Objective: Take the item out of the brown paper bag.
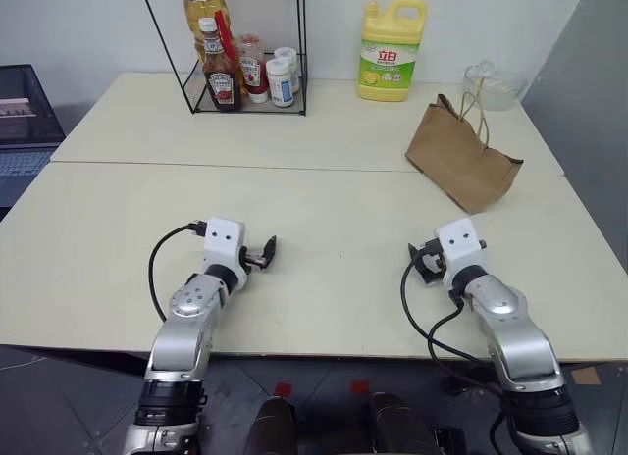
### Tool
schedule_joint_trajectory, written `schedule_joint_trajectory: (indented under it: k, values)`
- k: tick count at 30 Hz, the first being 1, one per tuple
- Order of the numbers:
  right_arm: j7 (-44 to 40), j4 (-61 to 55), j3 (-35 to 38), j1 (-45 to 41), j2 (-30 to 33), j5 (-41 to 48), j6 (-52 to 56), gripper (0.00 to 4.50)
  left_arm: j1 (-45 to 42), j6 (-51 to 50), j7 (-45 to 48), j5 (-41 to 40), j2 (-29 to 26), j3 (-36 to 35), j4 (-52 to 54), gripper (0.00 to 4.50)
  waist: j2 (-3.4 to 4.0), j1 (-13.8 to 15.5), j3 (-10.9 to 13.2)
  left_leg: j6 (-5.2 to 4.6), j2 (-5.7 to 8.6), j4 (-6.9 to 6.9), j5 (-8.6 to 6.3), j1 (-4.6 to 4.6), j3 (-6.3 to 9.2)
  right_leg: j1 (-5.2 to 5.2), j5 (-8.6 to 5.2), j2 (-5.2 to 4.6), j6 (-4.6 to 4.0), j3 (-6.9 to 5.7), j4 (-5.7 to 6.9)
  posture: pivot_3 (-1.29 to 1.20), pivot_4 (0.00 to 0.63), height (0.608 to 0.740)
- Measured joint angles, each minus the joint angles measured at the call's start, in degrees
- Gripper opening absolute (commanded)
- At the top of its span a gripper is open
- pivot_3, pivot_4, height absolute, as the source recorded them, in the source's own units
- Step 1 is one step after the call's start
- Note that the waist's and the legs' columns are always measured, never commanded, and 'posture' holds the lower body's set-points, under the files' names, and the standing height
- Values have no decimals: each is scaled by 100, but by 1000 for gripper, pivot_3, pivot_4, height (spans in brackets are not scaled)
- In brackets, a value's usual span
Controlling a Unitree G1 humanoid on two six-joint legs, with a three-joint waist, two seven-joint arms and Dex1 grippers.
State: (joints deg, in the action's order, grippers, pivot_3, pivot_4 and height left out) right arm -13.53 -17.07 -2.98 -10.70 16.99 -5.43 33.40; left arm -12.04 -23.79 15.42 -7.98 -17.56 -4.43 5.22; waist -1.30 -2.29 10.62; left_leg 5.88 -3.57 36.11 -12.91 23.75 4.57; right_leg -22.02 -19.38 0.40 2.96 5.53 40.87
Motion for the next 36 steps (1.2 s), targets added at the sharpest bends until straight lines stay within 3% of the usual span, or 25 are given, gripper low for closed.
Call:
schedule_joint_trajectory:
  k: [7, 18, 22, 27, 36]
  values:
    - [125, 150, -4, 1, -45, -15, -101, 4500, 2, 21, 91, 7, -51, 1, 8, 4481, 0, 10, 0, 0, 0, 0, 0, 0, 0, 0, 0, 0, 0, 0, 0, 0, 150, 740]
    - [86, 49, -11, -91, 172, -17, 28, 4500, -317, -2, 767, -182, -584, -30, -96, 4481, 0, 24, 0, 0, 0, 0, 0, 0, 0, -1, 0, 1, 0, 0, 0, 0, 150, 740]
    - [-91, -164, 301, -501, 677, -3, 148, 4500, -799, -125, 1722, -452, -1274, 63, -12, 4481, 1, 27, 1, 0, 1, -1, 0, 0, 0, -1, 0, 1, 0, -2, -2, 0, 150, 740]
    - [-238, -198, 671, -956, 1040, 10, 296, 4500, -1949, -308, 2818, -718, -1685, 420, -173, 4481, 0, 42, 1, -1, 2, -1, 0, 3, 0, 0, 0, 1, 1, -4, -6, 0, 150, 740]
    - [-330, 625, 1059, -1750, 1469, 46, 238, 4500, -3571, -805, 4207, -1382, -1718, 704, -526, 4481, 1, 20, 1, -2, 1, -1, 0, 4, -2, -4, 0, 3, 0, -1, -3, 0, 150, 740]
